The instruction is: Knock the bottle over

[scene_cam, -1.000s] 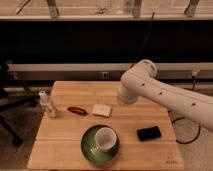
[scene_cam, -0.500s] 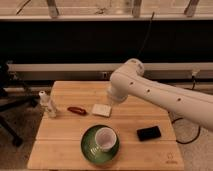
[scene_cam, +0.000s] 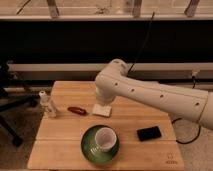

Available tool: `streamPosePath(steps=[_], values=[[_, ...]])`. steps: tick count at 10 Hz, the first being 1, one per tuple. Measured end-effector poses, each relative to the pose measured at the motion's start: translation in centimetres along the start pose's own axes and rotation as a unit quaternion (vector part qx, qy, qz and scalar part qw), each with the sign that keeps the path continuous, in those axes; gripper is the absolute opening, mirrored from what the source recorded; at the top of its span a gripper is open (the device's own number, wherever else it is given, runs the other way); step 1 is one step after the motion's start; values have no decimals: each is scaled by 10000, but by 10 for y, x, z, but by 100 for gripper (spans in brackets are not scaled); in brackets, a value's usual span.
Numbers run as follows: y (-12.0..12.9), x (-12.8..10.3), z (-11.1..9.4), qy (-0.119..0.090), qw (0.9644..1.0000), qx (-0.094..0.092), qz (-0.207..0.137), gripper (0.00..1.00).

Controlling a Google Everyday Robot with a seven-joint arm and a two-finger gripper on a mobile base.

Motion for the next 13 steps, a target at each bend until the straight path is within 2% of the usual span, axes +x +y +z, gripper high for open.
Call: streamPosePath(steps=[2,4,8,11,13], values=[[-15,-14,5,-22,9998,-16,-217,0],[-20,-20,9,-30,9993,-55,-359,0],[-44,-34,21,-222,9983,-14,-540,0],[-61,-42,23,-340,9976,114,-594,0],[-74,-56,19,-420,9965,255,-678,0]])
